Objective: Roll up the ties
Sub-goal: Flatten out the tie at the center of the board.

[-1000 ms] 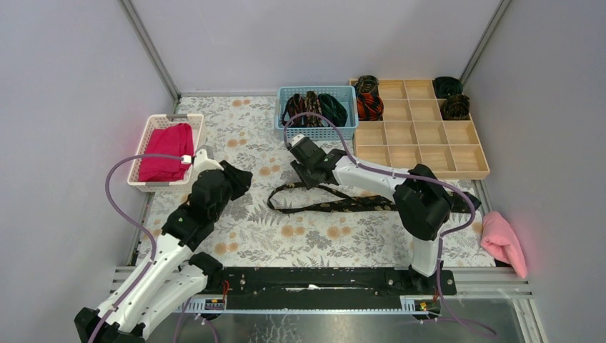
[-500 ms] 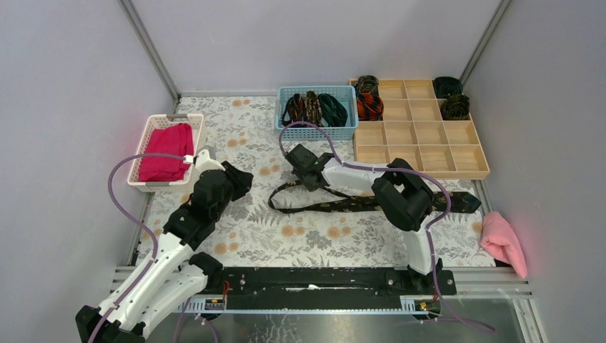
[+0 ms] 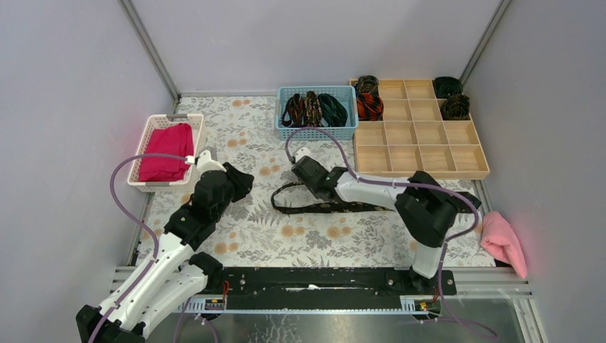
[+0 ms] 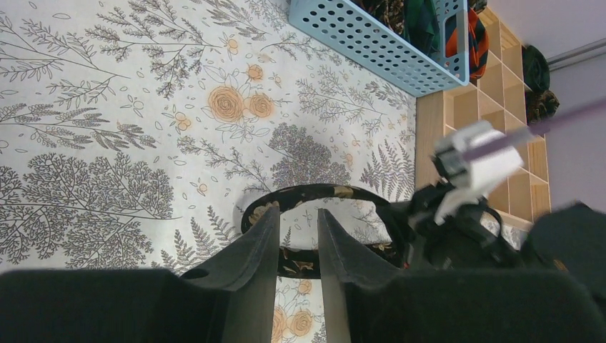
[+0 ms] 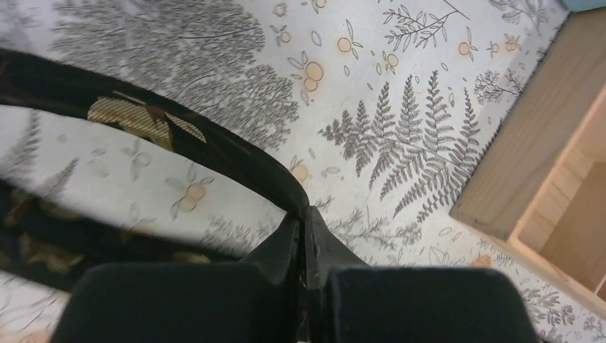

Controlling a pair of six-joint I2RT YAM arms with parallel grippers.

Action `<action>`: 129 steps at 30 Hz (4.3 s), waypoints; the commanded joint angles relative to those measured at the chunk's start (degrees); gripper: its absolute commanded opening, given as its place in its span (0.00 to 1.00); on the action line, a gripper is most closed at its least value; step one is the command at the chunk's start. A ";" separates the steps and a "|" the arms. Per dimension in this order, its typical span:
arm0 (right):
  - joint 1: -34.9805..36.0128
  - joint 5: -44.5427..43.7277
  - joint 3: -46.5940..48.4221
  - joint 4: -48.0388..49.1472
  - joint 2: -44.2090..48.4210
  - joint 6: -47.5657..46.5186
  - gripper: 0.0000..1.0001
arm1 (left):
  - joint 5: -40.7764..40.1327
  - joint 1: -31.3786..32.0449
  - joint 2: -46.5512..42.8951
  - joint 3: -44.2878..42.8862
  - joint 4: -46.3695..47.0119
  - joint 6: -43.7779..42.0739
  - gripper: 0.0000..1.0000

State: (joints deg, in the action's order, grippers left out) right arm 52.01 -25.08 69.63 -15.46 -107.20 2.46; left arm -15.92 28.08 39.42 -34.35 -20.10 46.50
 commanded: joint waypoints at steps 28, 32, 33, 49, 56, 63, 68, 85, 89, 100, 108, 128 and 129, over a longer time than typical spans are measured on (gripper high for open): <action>15.80 -42.14 -5.98 4.70 -4.20 4.65 0.00 | 1.85 -0.44 -4.04 3.83 2.09 -1.60 0.32; 16.19 -46.90 -9.02 11.11 -6.47 -1.78 0.00 | 0.36 -0.39 -6.27 4.27 1.21 -1.67 0.32; 16.31 -47.20 -9.56 11.87 -6.96 -2.14 0.00 | 0.02 -0.39 -6.86 4.33 0.80 -1.68 0.32; 27.04 -47.28 -14.84 41.81 -12.10 -26.77 0.00 | -0.31 -0.40 -13.60 4.08 -4.42 -1.17 0.32; 26.86 -51.23 -18.24 61.17 -15.22 -42.33 0.00 | 0.55 -0.39 -14.11 6.01 -3.97 -0.53 0.32; 24.19 -53.31 -18.77 112.00 -25.90 -84.26 0.00 | 1.90 -0.39 -12.53 7.69 -1.17 -0.51 0.32; 23.07 -53.07 -16.51 113.73 -27.45 -85.16 0.00 | 2.34 -0.39 -11.35 8.15 -0.30 -0.62 0.31; 23.04 -58.34 -20.38 113.05 -24.47 -76.84 0.74 | 3.04 -0.41 -10.56 7.81 -0.30 -1.08 0.32; 23.80 -59.35 -21.49 113.98 -22.42 -76.33 0.97 | 3.60 -0.40 -10.36 7.65 -0.12 -0.89 0.33; 29.42 -62.82 -25.61 114.13 -10.14 -74.68 1.00 | 5.72 -0.39 -6.90 6.89 2.29 -0.80 0.33; 33.32 -65.76 -25.68 114.11 2.64 -78.78 0.99 | 6.89 -0.39 -4.90 6.07 3.74 -0.87 0.34; 29.88 -69.85 -29.62 114.64 -3.87 -76.94 1.00 | 8.10 -0.39 -2.46 7.09 6.56 -1.24 0.34; 29.27 -69.18 -29.57 114.73 -4.11 -76.90 1.00 | 8.02 -0.39 -2.36 7.18 6.71 -1.31 0.34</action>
State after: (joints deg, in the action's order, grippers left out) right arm 84.33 -88.49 39.72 87.64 -109.78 -76.64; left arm -8.73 28.08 36.80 -27.18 -17.04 45.95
